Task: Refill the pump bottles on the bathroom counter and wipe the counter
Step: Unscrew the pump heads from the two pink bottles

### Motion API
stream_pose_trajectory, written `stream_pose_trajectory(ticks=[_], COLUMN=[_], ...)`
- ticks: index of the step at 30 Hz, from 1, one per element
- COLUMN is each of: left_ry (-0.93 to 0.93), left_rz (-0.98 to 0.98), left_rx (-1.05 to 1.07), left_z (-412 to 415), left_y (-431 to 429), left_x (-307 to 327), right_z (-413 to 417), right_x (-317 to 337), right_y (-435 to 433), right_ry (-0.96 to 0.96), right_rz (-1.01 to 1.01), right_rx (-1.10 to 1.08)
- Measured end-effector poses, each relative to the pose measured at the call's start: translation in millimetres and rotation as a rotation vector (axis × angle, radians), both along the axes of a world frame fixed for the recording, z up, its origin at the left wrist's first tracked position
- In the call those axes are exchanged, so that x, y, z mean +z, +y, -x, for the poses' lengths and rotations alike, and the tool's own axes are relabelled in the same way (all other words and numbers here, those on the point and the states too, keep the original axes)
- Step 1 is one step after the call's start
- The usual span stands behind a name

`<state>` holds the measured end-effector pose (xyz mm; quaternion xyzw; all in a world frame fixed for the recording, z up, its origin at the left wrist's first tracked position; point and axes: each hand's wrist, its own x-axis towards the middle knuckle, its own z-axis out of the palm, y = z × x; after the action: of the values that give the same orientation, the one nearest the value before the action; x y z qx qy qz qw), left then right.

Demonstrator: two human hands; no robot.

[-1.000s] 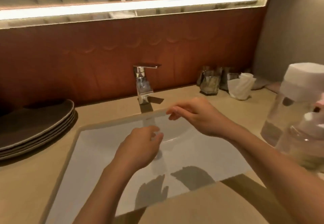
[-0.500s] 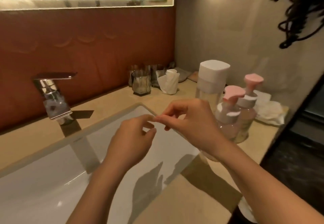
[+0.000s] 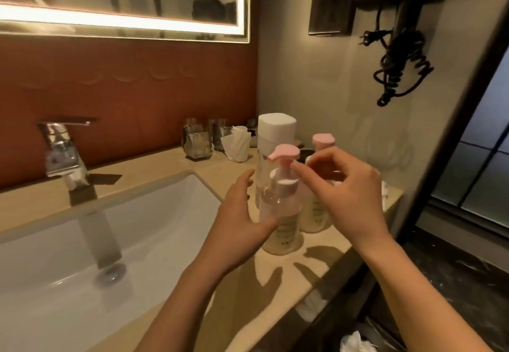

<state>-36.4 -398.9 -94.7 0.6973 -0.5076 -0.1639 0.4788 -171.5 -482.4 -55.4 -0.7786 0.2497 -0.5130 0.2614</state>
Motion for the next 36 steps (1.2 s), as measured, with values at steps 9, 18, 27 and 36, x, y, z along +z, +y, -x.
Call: stream_pose_trajectory(ticks=[9, 18, 27, 36], left_ry=[0.108, 0.085, 0.088, 0.078], left_rz=[0.11, 0.177, 0.153, 0.174], left_rx=[0.167, 0.386, 0.375, 0.351], left_z=[37, 58, 54, 52], left_y=[-34, -53, -42, -38], left_x=[-33, -45, -48, -55], right_z=[-24, -23, -14, -15], right_x=[-28, -40, -31, -28], right_y=[-25, -25, -29, -16], right_ry=[0.211, 0.222, 0.203, 0.322], right_rz=[-0.064, 0.035, -0.128, -0.193], right_rx=[0.03, -0.088, 0.143, 0.227])
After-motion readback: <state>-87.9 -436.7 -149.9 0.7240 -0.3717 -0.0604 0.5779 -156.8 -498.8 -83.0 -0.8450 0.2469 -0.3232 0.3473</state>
